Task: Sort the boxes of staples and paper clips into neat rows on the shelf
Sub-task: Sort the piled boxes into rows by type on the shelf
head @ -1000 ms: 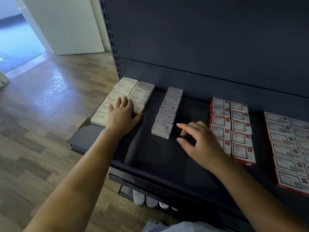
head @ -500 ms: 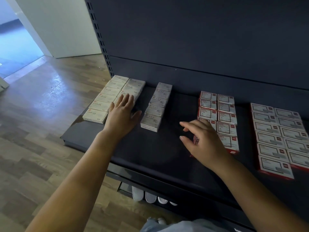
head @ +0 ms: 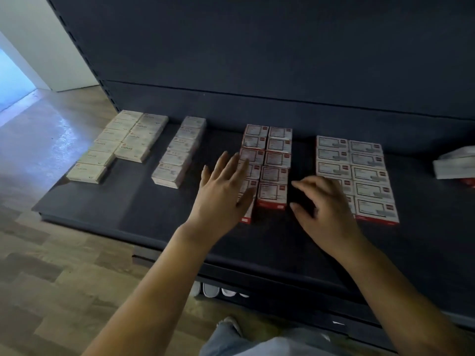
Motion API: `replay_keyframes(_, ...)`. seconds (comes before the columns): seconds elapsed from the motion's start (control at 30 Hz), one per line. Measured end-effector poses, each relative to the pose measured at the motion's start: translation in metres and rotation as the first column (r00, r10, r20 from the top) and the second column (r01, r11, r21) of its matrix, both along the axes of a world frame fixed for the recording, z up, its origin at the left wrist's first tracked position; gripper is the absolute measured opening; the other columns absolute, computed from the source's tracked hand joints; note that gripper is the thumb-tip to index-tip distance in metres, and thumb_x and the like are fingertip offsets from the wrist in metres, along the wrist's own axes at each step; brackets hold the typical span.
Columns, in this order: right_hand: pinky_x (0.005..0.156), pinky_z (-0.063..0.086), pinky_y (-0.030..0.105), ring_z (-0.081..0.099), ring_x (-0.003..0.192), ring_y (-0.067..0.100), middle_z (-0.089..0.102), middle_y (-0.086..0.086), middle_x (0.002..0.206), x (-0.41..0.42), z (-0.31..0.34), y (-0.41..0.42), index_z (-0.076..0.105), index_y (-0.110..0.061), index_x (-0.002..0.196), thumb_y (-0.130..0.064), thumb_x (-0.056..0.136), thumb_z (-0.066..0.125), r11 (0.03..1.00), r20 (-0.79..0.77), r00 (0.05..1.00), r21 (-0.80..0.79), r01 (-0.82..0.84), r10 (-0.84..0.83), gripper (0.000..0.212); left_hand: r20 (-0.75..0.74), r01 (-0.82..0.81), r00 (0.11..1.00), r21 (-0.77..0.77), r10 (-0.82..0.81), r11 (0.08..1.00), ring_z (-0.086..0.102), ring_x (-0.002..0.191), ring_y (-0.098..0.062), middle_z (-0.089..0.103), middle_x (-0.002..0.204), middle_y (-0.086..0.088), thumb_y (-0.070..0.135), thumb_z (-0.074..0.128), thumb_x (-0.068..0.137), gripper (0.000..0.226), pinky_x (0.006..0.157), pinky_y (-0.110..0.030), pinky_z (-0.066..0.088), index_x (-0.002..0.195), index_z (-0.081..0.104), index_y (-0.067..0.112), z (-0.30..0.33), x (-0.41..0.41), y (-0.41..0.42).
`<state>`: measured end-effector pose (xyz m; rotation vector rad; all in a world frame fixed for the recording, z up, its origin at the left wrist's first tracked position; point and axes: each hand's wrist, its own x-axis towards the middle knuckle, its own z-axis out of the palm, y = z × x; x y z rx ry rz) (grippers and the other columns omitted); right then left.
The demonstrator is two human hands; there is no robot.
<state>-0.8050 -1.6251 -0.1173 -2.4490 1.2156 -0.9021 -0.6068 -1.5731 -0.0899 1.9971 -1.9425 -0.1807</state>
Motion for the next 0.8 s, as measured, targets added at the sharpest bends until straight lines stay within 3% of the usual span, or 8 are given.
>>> replay_keyframes(0.13,0.079,0.044,0.042,0.041,0.101,0.019,0.061,0.01,0.104,-0.058,0.001,-0.004,0.064,-0.003,0.111,-0.029,0.078,0.054,0.998,0.027,0.998,0.01,0.055,-0.055,0.043,0.035,0.045,0.998,0.049,-0.047,0.998,-0.006,0.144,-0.02,0.007,0.157,-0.001,0.038,0.038,0.097,0.06,0.114,-0.045,-0.003,0.149,0.013,0.02,-0.003,-0.054,-0.013)
replay_keyframes(0.43,0.076,0.049,0.056,0.054,0.098,0.038,0.062,0.013,0.106,-0.204,0.0,-0.013,0.066,-0.005,0.109,-0.011,0.073,0.073,0.956,0.038,0.956,-0.011,0.292,-0.292,0.038,0.039,0.206,0.977,0.04,-0.208,0.978,-0.003,0.144,-0.022,0.011,0.156,-0.001,0.036,0.04,0.097,0.057,0.115,-0.049,0.001,0.148,0.019,0.021,-0.008,-0.183,-0.05)
replay_keyframes(0.6,0.074,0.05,0.055,0.055,0.092,0.044,0.063,0.016,0.103,-0.279,-0.007,-0.014,0.068,-0.003,0.105,0.0,0.066,0.08,0.926,0.022,0.926,-0.018,0.377,-0.376,0.042,0.037,0.313,0.95,-0.082,-0.311,0.946,0.032,0.135,-0.036,0.045,0.141,-0.014,0.035,0.045,0.088,0.052,0.103,-0.062,0.027,0.132,0.051,0.008,-0.021,-0.255,-0.069)
replay_keyframes(0.7,0.078,0.047,0.057,0.053,0.097,0.044,0.062,0.016,0.106,-0.318,-0.01,-0.017,0.067,-0.003,0.107,-0.001,0.067,0.079,0.899,0.007,0.899,0.02,0.438,-0.438,0.041,0.02,0.367,0.93,-0.111,-0.367,0.924,0.038,0.131,-0.037,0.05,0.135,-0.015,0.039,0.036,0.088,0.055,0.1,-0.061,0.032,0.128,0.055,0.006,-0.025,-0.291,-0.078)
replay_keyframes(0.8,0.087,0.044,0.057,0.05,0.105,0.044,0.059,0.019,0.113,-0.354,-0.014,-0.025,0.064,-0.004,0.114,-0.005,0.074,0.074,0.855,-0.006,0.858,0.078,0.513,-0.514,0.041,-0.041,0.404,0.909,-0.165,-0.415,0.9,0.05,0.121,-0.037,0.06,0.123,-0.016,0.031,0.04,0.086,0.048,0.093,-0.061,0.041,0.119,0.061,0.003,-0.033,-0.322,-0.087)
